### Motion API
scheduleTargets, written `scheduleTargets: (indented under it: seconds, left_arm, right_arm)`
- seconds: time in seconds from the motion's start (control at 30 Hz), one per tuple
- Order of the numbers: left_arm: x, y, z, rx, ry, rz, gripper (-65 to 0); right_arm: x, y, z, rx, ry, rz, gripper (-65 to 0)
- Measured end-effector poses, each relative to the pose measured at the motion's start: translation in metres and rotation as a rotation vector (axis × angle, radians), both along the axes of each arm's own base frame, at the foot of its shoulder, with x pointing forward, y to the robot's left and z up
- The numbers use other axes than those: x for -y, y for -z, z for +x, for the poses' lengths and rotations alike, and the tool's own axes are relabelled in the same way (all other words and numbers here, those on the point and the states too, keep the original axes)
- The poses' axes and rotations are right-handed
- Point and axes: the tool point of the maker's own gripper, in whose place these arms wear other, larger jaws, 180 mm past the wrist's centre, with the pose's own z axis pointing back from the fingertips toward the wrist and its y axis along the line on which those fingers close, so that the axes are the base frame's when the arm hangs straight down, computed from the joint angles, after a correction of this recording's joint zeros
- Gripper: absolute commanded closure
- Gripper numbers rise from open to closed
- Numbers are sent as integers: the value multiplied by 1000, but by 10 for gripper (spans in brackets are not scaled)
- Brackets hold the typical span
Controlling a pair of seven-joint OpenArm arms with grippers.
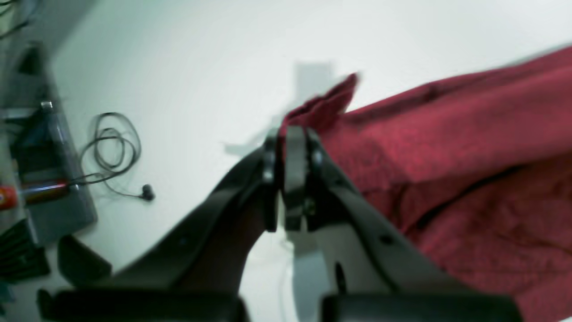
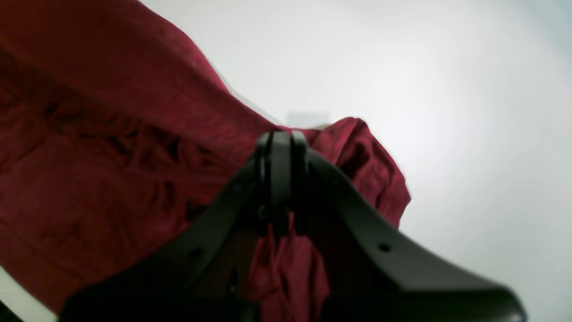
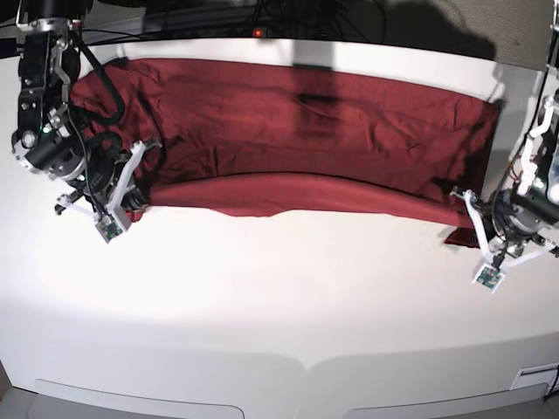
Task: Fold the T-shirt properly
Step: 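Drag the held shirt ends with both grippers to straighten it flat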
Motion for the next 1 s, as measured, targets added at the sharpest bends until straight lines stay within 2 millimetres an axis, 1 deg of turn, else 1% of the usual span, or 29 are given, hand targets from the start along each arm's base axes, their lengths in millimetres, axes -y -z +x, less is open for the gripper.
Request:
scheduleTargets:
  seconds: [0.07, 0.13, 0.2, 0.27, 0.4, 0.5, 0.57, 0.67, 0.8, 0.87, 1.0]
  left_arm:
    - [3, 9, -14, -32, 9, 9, 0]
    - [7, 17, -27, -60, 21, 5, 0]
    - [11, 16, -34, -53, 36, 20, 0]
    - [12, 13, -39, -36, 45, 39, 0]
    - [9, 14, -55, -36, 27, 88, 0]
    - [16, 11, -61, -20, 40, 77, 0]
    - [17, 15, -67, -31, 45, 73, 0]
    - [16, 23, -76, -63, 44, 74, 0]
    - [19, 26, -79, -51, 32, 53, 0]
    - [24, 30, -83, -57, 34, 37, 0]
    - [34, 32, -83, -52, 32, 2, 0]
  right_arm:
    - [8, -3, -8, 4, 22, -8, 0]
    - [16, -11, -13, 23, 48, 0, 0]
    - [20, -21, -17, 47, 66, 19, 0]
    - [26, -26, -24, 55, 79, 22, 0]
    - [38, -24, -40, 28, 115, 14, 0]
    - [46, -24, -45, 24, 135, 2, 0]
    - [48, -20, -51, 4, 142, -2, 0]
    - [47, -10, -63, -36, 142, -3, 0]
    - [42, -2, -76, -69, 143, 27, 0]
    - [40, 3, -82, -89, 148, 33, 0]
    - [40, 5, -85, -96, 147, 32, 0]
